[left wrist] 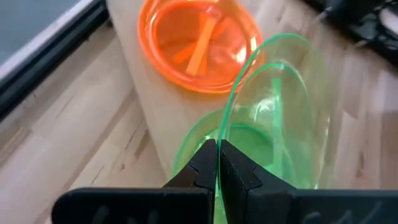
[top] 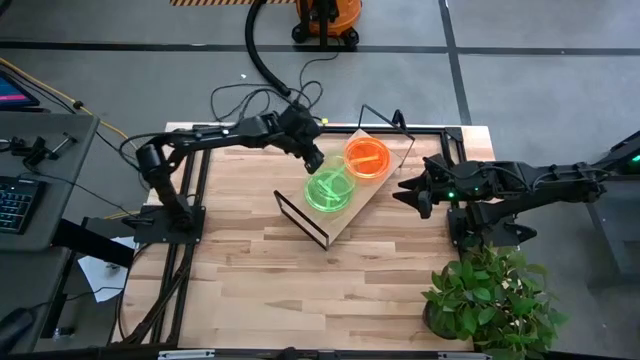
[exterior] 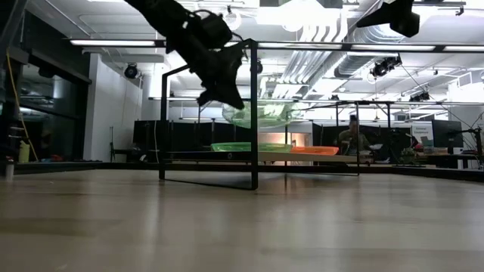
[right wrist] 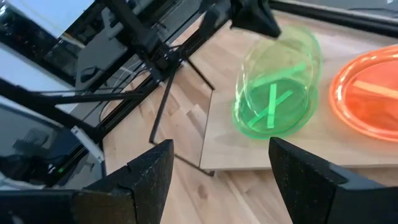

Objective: Place and stack plates onto a shelf
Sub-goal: Stack the green plate on top of the green plates on the shelf

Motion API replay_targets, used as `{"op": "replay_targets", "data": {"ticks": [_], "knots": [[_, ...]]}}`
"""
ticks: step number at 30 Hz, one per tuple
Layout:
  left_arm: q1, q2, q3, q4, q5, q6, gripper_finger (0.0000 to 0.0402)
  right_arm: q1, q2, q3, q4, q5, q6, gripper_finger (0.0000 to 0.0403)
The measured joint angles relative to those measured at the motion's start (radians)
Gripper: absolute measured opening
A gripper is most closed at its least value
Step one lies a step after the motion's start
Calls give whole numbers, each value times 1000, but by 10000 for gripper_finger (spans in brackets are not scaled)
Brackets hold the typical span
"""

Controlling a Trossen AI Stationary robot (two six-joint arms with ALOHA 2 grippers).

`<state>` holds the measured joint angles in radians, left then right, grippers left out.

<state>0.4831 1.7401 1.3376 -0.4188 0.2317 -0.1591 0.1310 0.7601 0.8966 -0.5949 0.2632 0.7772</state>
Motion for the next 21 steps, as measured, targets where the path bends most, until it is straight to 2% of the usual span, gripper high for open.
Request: {"op": "replay_targets", "data": {"ticks": [5,10,21], "knots": [[-17,34,0,-36,-17,-20,0,0,0,0,0,16,1,247],[-42,35,0,-59,-91,4,0,0,0,0,0,29,-18,247],[-43,35,0,-83,-93,-3,0,0,0,0,0,56,-18,247]]}}
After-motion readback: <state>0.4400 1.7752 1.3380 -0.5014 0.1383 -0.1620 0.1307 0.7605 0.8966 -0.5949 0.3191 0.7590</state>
